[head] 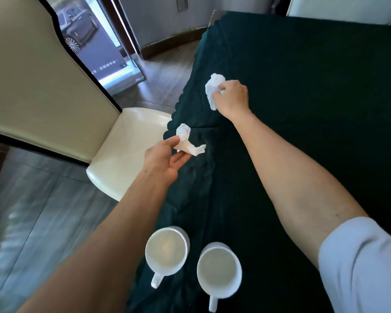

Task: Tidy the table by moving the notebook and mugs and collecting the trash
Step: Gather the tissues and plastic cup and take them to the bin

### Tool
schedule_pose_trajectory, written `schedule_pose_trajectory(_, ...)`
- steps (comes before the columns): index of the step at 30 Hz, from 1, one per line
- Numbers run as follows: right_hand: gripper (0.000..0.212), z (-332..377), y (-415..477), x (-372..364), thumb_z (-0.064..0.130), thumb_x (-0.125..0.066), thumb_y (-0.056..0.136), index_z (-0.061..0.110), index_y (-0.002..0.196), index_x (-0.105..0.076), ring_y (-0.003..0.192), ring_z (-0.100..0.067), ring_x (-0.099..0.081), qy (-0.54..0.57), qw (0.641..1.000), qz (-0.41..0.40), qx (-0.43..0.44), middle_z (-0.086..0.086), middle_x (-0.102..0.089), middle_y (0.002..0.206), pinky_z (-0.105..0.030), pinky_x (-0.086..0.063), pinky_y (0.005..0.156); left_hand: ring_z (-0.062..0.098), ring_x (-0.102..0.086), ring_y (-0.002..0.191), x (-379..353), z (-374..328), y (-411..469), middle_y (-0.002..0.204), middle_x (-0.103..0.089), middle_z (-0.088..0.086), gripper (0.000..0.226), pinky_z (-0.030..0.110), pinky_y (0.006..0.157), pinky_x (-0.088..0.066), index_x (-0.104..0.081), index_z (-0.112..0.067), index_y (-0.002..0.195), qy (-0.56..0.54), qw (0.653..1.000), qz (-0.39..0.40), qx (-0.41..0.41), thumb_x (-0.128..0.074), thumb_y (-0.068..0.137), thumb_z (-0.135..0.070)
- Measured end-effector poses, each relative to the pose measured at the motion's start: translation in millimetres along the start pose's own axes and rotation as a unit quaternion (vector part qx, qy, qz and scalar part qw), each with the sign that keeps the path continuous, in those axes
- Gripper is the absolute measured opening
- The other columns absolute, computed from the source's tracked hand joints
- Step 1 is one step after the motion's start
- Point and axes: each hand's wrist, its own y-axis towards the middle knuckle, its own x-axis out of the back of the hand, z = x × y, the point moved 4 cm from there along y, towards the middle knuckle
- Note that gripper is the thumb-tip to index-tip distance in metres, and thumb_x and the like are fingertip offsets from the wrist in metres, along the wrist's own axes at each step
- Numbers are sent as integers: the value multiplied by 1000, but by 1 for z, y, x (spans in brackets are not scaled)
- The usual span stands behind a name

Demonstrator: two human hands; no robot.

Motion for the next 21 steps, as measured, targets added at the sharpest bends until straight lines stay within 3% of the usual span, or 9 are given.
schedule_pose_trajectory(2,29,2,-19,16,19,-58,87,-1,68,-68,70,-31,-56,35,999,-40,5,-13,-64,70,-39,-49,70,34,-76,90,5,-6,-13,114,-69,15,18,44,81,-65,-65,4,113,17,1000,13,-21,-65,94,6)
schedule_pose_trajectory(5,18,9,-58,39,25,-74,82,9,76,-79,72,-18,-63,92,994,-62,23,1,-75,75,-26,-47,69,27,-74,84,12,-15,-34,97,-71,14,13,31,72,-65,-68,-1,96,49,996,43,-54,-64,93,10)
schedule_pose_trajectory(8,12,24,-110,59,24,-83,77,15,84,-83,73,-9,-65,147,987,-61,36,10,-72,75,-17,-44,70,22,-70,80,21,-22,-60,93,-70,14,19,23,60,-63,-67,-4,95,61,992,70,-88,-64,91,14)
schedule_pose_trajectory(13,27,48,-197,91,25,-82,76,21,103,-79,84,-8,-75,203,975,-78,45,5,-80,90,-21,-57,79,22,-73,86,39,-18,-97,110,-69,19,24,22,71,-63,-65,-10,97,115,973,121,-156,-71,87,11)
schedule_pose_trajectory(15,24,59,-231,101,24,-78,80,21,104,-79,84,-9,-75,214,973,-64,49,7,-80,88,-25,-58,77,22,-75,85,47,-15,-114,103,-73,15,20,20,70,-62,-67,-8,99,110,968,143,-173,-72,88,8)
schedule_pose_trajectory(18,12,71,-292,111,28,-71,89,20,90,-80,71,-10,-63,203,977,-47,48,11,-69,71,-27,-49,68,15,-77,78,63,-7,-150,88,-77,7,10,20,68,-61,-71,-6,100,80,963,198,-165,-70,94,1)
schedule_pose_trajectory(21,21,81,-353,118,33,-69,92,19,101,-82,81,-14,-69,167,985,-34,36,4,-75,82,-31,-55,75,15,-77,73,82,4,-182,84,-80,4,13,25,66,-62,-71,-10,103,92,952,247,-154,-64,98,-1)
